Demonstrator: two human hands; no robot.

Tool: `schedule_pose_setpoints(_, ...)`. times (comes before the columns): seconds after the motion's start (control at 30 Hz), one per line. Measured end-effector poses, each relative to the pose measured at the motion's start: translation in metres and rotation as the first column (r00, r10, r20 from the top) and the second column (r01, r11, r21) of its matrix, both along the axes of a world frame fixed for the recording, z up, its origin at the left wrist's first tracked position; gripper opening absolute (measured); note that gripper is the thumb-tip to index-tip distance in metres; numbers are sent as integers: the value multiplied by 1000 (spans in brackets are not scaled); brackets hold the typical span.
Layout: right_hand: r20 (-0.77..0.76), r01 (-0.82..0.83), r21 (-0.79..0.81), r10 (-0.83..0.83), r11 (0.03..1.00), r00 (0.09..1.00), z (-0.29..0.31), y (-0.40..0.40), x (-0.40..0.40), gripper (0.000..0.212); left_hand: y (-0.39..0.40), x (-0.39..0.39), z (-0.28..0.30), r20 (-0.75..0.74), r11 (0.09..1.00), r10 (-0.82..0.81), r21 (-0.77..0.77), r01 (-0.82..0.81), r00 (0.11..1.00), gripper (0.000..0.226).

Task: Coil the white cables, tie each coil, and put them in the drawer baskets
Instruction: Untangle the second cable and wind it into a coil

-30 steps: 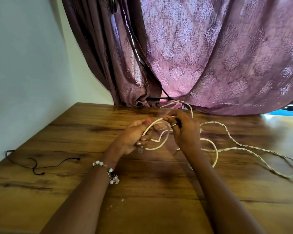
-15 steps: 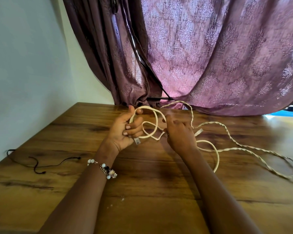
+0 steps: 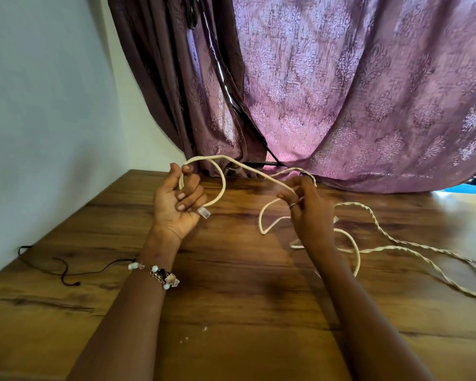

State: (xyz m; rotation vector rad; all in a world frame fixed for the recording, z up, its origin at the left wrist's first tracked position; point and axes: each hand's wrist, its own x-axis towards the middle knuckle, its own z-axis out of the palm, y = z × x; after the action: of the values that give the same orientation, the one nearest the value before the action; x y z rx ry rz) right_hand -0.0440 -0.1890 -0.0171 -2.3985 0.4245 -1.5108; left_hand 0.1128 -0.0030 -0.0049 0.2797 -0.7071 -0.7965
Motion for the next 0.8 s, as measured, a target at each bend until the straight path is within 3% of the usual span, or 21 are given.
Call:
schedule_pose_setpoints(0.07,-20,155,-151,-160,976,987,-4,-2,1,15,-5,-9,2,16,997,52,61,-52,999,37)
schedule_pose_setpoints(0.13,-175,277,-284,-333,918,927,-7,-2,3,23,-10,-15,4,33,994,60,91,-63,998,33)
schedule_pose_setpoints(0.2,-337,288,-421,-443,860,831,-6,3,4,33,-14,-17,3,63,991,79,106,-86,995,29)
schedule_pose_setpoints(0.27,-436,243,-549,-521,800,734,-7,15,4,25,-16,-17,1,93,985,114,120,-125,989,30)
schedule_pose_setpoints(0.3,-473,204,-579,-528,790,705,-7,21,6,34,-17,-18,0,105,982,133,124,-146,985,32)
schedule_pose_setpoints(0.37,-521,92,-597,-472,797,711,-8,31,10,61,-19,-20,0,129,973,178,128,-194,976,32)
schedule_pose_setpoints(0.4,-546,28,-598,-433,801,717,-9,35,10,63,-20,-22,0,140,965,205,137,-224,969,30)
schedule_pose_setpoints(0.47,-546,-71,-607,-350,792,761,-11,36,9,52,-23,-24,-1,170,932,280,189,-310,945,26)
schedule_pose_setpoints(0.6,-473,-184,-728,-290,661,832,-8,34,4,40,-27,-23,-6,342,803,382,336,-491,859,30)
schedule_pose_setpoints(0.7,-416,-228,-659,-95,716,904,-4,36,2,36,-30,-28,-10,402,777,340,389,-495,850,27)
schedule_pose_setpoints(0.8,-376,-321,-520,126,791,918,0,31,4,25,-35,-35,-12,465,744,286,444,-500,838,16)
